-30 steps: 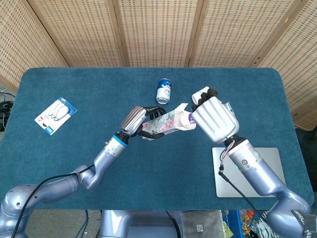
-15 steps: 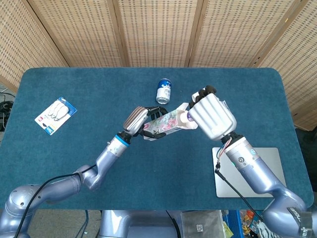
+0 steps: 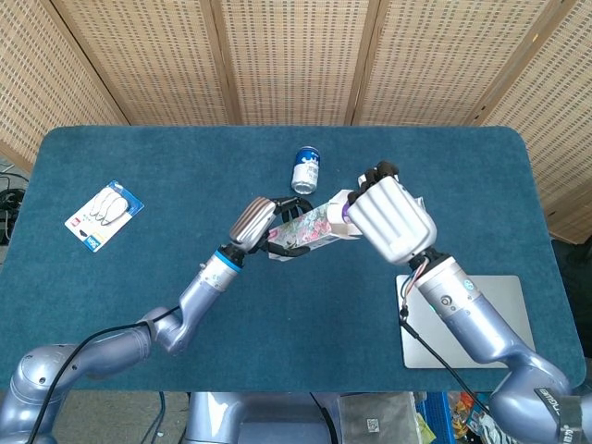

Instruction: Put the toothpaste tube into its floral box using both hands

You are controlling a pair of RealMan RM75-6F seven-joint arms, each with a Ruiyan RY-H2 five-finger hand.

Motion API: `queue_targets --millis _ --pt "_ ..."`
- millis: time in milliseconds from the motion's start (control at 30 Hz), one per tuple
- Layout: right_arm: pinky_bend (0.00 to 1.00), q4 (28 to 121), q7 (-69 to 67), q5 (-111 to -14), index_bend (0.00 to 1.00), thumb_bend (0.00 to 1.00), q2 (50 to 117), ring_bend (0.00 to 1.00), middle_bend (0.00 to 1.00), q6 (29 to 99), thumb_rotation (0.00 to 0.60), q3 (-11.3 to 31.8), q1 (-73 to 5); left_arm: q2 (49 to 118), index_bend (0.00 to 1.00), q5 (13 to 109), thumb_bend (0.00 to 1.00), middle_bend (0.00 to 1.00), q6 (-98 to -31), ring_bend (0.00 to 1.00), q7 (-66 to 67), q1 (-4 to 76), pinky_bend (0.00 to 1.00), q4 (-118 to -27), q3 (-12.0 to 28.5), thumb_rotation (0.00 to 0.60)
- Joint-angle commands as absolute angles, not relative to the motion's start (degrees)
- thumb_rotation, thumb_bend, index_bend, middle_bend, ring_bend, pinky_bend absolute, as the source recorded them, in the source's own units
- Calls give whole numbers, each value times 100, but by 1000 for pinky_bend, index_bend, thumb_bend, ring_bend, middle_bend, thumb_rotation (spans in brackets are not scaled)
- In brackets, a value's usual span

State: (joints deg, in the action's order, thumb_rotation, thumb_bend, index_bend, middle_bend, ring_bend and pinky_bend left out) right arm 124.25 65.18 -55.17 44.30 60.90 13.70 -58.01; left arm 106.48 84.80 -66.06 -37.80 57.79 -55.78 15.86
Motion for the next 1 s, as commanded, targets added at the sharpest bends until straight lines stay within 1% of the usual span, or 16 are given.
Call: queue_targets --millis 33,600,1000 --pt "424 12412 6582 -5534 621 537 4440 455 640 6093 600 1325 -5822 10642 586 8475 345 558 -6611 516 -3777 5774 566 -5582 1585 600" --pt "424 12471 6911 -5771 630 537 4504 455 644 6027 600 1117 -5961 10625 586 8483 345 558 -6544 516 -3766 5861 566 -5529 1578 600" --pt "424 12317 7151 -5898 630 537 4482 455 644 5984 600 1005 -6019 10638 586 8515 345 558 -6532 516 -3742 5883 566 -5427 1515 600"
